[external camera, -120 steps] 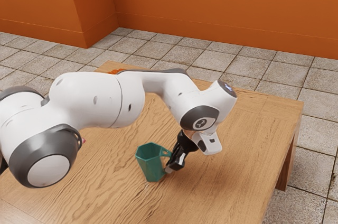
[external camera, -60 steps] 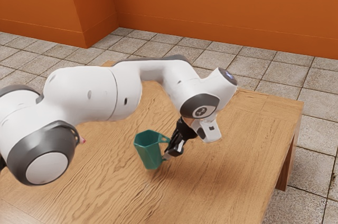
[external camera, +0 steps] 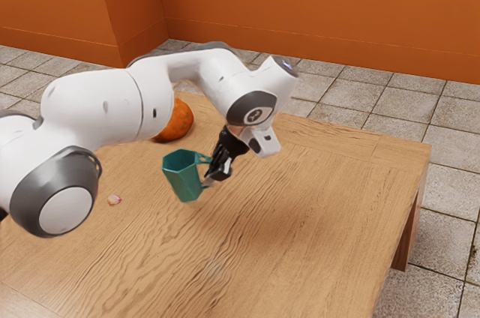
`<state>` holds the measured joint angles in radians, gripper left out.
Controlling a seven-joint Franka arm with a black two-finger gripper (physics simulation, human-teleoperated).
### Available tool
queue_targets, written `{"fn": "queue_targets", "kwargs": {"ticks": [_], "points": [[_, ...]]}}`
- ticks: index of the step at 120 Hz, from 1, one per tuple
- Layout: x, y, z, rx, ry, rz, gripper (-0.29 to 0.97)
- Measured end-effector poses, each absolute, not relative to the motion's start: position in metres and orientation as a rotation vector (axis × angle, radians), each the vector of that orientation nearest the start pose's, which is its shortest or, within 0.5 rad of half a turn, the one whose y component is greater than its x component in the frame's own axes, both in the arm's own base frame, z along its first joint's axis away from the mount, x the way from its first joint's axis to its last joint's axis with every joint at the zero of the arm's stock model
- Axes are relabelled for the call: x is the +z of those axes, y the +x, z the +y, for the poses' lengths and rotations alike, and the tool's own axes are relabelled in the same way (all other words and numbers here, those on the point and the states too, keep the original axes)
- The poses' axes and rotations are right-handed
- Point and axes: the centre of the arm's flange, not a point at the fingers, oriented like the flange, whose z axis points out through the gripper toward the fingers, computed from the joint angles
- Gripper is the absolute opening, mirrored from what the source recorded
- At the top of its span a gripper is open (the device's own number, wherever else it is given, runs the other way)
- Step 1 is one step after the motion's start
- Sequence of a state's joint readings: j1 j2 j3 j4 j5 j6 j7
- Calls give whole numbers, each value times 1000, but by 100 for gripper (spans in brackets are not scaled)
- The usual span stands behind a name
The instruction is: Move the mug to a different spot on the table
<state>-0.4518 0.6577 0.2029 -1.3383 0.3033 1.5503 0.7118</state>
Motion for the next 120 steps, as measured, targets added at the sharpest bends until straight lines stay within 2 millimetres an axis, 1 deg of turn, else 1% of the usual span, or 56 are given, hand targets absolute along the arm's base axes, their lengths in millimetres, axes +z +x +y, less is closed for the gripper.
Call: {"fn": "queue_targets", "kwargs": {"ticks": [10,17,32,50,60,68,97,110,120], "points": [[333,661,-151,736,-2367,1332,0],[339,664,-146,726,-2360,1322,0],[348,670,-141,700,-2333,1312,0],[350,675,-135,693,-2297,1311,0],[347,676,-133,701,-2283,1312,0],[340,676,-131,718,-2274,1315,0],[310,676,-132,765,-2247,1337,0],[302,676,-133,771,-2243,1348,0],[299,677,-134,767,-2242,1354,0]]}}
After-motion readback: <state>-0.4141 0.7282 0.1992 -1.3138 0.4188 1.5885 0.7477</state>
